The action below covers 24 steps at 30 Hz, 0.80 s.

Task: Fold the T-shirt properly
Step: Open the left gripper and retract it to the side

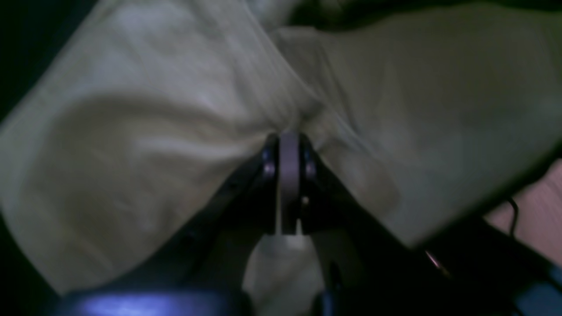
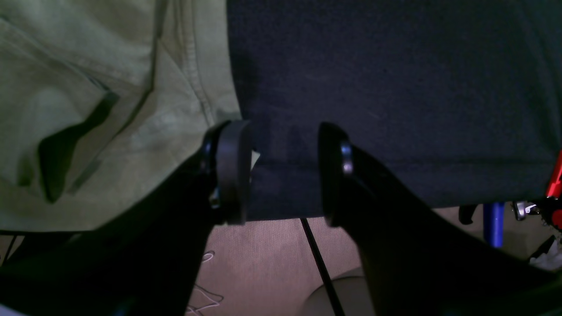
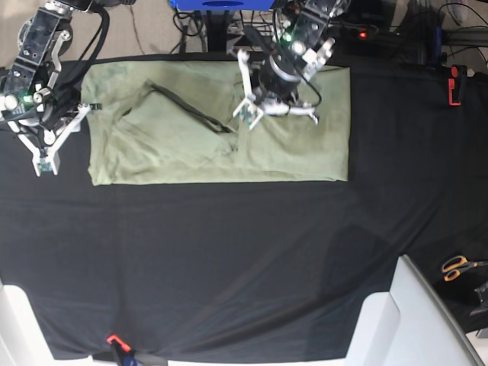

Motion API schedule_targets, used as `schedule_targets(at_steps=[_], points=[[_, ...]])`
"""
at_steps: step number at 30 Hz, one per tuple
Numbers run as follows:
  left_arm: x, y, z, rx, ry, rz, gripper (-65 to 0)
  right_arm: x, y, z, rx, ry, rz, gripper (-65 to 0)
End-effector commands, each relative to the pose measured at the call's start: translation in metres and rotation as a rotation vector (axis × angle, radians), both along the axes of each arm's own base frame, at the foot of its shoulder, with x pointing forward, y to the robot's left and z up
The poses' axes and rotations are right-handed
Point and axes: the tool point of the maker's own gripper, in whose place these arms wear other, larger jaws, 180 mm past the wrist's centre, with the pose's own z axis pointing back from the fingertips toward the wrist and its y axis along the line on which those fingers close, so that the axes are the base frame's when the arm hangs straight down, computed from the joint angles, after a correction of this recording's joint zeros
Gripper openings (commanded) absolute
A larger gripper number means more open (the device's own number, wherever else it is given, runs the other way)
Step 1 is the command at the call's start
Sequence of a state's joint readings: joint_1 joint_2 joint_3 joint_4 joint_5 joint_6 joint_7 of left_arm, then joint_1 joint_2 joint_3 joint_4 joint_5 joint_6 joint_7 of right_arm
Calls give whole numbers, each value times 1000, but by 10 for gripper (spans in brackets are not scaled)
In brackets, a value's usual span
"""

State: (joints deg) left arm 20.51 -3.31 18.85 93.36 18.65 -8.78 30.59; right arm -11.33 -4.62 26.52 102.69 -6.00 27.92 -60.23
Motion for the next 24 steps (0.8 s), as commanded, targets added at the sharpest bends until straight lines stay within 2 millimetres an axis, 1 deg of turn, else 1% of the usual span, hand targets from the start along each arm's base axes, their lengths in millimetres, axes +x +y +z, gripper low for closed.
schedule_targets(at_steps=[1, 2, 3, 5, 8, 11, 12, 13, 14, 15, 16, 18, 19, 20, 21, 22, 24], points=[[8, -4, 10, -21, -40, 5, -650, 7, -2, 8, -10, -32, 3, -408], [9, -6, 12, -25, -46, 1, -650, 7, -2, 7, -10, -31, 3, -408], [12, -8, 18, -35, -60, 1, -625, 7, -2, 7, -10, -31, 3, -408], [15, -12, 28, -53, -84, 2, -522, 6, -2, 7, -10, -29, 3, -407], [25, -21, 55, -95, -150, 8, -365, 7, -2, 8, -10, -35, 4, -407], [28, -22, 73, -117, -191, 10, -260, 9, -2, 9, -8, -41, 7, -405], [28, -23, 78, -120, -202, 8, -234, 9, -2, 8, -8, -39, 18, -392], [26, -19, 78, -117, -200, 17, -207, 9, -1, 9, -6, -39, 41, -365], [23, -14, 78, -113, -197, 31, -184, 12, 5, 11, 13, -50, 84, -323], [22, 1, 75, -95, -190, 68, -173, 12, 8, 13, 41, -67, 119, -278], [18, 21, 69, -66, -173, 118, -169, 12, 9, 15, 82, -89, 143, -225], [6, 60, 57, -12, -136, 210, -171, 9, 0, 17, 154, -140, 74, -146], [-4, 79, 50, 11, -110, 252, -173, 9, -4, 17, 185, -161, 38, -119], [-12, 96, 47, 18, -89, 298, -178, 10, -12, 19, 196, -178, 13, -102], [-22, 120, 44, 27, -67, 351, -206, 11, -22, 19, 202, -184, -1, -90], [-30, 139, 42, 16, -48, 399, -258, 10, -27, 16, 222, -184, -13, -84], [-44, 173, 41, -34, -14, 504, -441, 10, -28, 6, 286, -181, -29, -83]])
